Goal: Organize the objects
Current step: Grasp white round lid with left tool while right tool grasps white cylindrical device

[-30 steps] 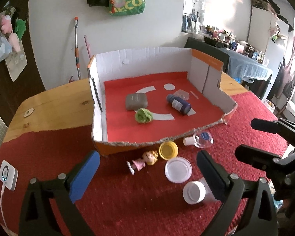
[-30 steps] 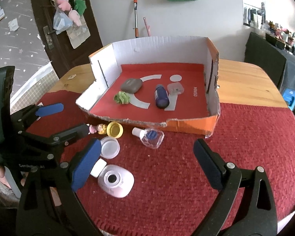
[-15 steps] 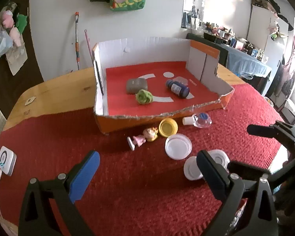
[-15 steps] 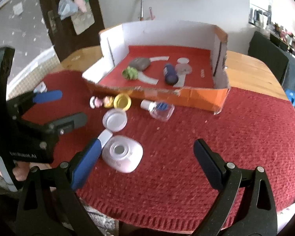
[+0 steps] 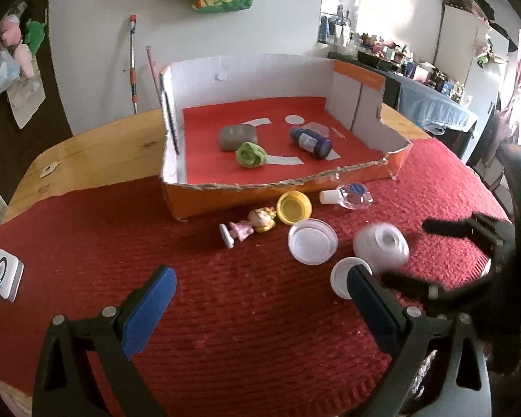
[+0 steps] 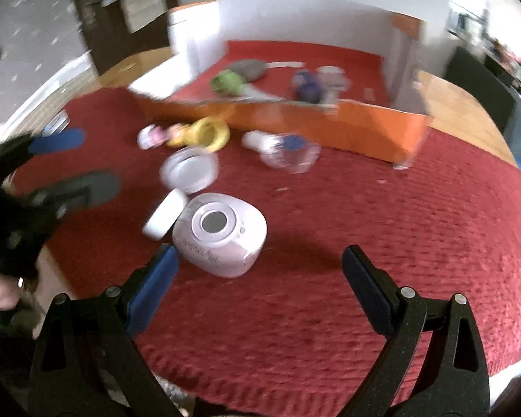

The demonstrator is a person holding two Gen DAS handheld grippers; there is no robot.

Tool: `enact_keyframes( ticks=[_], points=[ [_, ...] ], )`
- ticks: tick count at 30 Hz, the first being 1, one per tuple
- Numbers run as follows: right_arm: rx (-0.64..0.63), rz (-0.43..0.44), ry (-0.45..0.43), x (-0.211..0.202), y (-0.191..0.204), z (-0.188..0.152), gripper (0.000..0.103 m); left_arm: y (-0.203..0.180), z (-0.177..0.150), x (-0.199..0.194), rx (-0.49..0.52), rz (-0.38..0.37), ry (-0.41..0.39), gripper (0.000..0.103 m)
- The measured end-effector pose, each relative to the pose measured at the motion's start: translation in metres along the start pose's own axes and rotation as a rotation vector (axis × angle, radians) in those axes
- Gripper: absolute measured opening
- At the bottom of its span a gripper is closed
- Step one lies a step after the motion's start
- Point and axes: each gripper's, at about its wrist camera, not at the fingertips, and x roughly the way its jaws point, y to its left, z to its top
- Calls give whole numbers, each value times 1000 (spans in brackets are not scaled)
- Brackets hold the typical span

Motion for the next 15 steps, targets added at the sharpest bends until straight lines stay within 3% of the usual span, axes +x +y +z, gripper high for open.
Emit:
enact_keyframes(
  ticks=[4,11,15],
  points=[
    [40,-17,-7,-1,-15,2,96,-10,-1,6,18,-28,15,101],
    [-2,-5,-11,3,-11,7,96,-31,-5,16,80,-67,33,100],
    [-41,6,-17,7,-6,13,92,-33,-7,20,96,-79,38,92]
  ],
)
